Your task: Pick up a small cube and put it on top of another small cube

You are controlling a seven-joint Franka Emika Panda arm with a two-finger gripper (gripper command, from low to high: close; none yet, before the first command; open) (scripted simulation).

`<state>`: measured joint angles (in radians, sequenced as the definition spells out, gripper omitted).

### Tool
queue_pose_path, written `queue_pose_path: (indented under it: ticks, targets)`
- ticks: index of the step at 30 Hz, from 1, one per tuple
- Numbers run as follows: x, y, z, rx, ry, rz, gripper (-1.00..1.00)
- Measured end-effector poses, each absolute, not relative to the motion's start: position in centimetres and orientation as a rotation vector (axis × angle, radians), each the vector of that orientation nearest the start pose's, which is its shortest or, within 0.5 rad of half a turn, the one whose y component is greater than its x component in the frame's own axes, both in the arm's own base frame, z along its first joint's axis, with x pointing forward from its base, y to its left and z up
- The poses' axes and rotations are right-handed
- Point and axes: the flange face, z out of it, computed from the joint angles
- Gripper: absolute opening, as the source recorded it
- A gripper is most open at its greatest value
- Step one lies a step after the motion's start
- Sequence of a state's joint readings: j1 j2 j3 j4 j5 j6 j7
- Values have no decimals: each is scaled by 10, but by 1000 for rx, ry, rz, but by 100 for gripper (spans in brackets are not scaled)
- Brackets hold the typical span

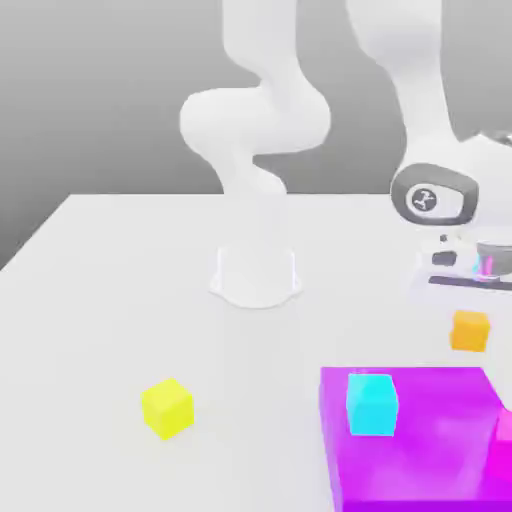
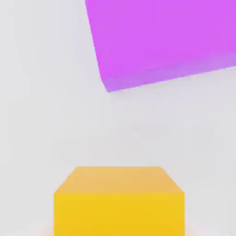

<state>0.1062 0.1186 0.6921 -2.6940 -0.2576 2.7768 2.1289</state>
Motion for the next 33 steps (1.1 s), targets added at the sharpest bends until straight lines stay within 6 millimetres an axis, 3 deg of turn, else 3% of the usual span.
queue_pose_path:
  ticks: [8, 17, 20, 26, 27, 33]
  targets:
    - [361, 230, 254, -2218, 2243, -70, -100]
    - [413, 149, 307, -1617, 2695, -14, -100]
    - [419, 137, 300, -1540, 2740, -14, -100]
    - [420, 135, 257, -1528, 2745, -11, -100]
    - [419, 136, 250, -1530, 2743, -6, 100]
    - [418, 137, 247, -1532, 2742, -3, 100]
